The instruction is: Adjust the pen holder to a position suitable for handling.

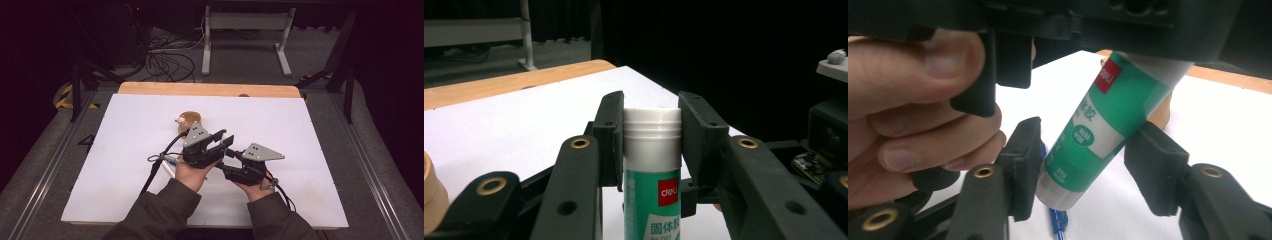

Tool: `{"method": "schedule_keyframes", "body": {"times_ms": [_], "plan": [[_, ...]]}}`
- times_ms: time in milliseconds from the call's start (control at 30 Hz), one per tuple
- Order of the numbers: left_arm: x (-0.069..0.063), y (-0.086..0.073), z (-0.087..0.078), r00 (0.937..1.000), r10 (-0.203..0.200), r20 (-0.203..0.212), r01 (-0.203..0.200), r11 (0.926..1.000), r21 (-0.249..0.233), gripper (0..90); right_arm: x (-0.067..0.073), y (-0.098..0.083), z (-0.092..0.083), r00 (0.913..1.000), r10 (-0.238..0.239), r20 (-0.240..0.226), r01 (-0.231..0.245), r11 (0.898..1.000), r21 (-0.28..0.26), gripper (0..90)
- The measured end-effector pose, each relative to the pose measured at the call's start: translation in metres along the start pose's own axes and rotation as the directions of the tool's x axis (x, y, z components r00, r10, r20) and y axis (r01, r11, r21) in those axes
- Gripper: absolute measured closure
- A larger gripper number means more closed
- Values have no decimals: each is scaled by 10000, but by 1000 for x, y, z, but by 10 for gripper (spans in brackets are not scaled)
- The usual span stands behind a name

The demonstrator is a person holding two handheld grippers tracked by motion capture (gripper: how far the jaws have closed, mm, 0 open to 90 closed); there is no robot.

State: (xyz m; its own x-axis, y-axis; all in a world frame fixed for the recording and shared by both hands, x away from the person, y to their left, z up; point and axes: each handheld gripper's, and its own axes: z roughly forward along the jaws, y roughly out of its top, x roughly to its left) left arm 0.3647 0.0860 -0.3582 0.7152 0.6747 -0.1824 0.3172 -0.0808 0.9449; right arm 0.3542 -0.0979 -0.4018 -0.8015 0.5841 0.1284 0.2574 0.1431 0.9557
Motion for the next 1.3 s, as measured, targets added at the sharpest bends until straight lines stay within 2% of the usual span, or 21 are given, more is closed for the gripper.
{"method": "schedule_keyframes", "body": {"times_ms": [167,300,467,600,733,867,967,1167,1267,1300], "plan": [[-1,0,-2,9999,104,85,-104,9999,17,644,-4,-2,-2,9997,213,82,-212,9997,-81,584],[2,-1,-3,9987,435,249,-439,9990,127,636,-7,-4,-2,9992,273,278,-273,9996,-4,639],[5,0,-8,9979,598,253,-602,9981,161,565,-9,-8,0,9987,229,462,-238,9995,195,661],[8,-1,-12,9965,793,251,-801,9963,315,494,-9,-9,1,9978,53,654,-72,9996,287,662],[14,-4,-17,9910,1318,215,-1327,9899,492,419,-10,-8,-1,9958,-130,910,106,9996,271,662],[23,-7,-25,9893,1442,233,-1454,9876,587,351,-10,-9,-1,9932,-364,1109,330,9989,321,662],[29,-11,-31,9873,1590,3,-1588,9858,544,312,-10,-9,-1,9910,-605,1198,582,9981,225,663],[40,-18,-41,9875,1556,-262,-1542,9869,472,292,-8,-8,-2,9850,-990,1411,993,9950,50,663],[44,-22,-46,9865,1621,-233,-1606,9853,583,273,-8,-8,-2,9823,-1088,1525,1096,9940,31,663],[46,-23,-48,9843,1749,-227,-1731,9826,677,269,-8,-8,-3,9814,-1086,1586,1100,9939,-3,663]]}}
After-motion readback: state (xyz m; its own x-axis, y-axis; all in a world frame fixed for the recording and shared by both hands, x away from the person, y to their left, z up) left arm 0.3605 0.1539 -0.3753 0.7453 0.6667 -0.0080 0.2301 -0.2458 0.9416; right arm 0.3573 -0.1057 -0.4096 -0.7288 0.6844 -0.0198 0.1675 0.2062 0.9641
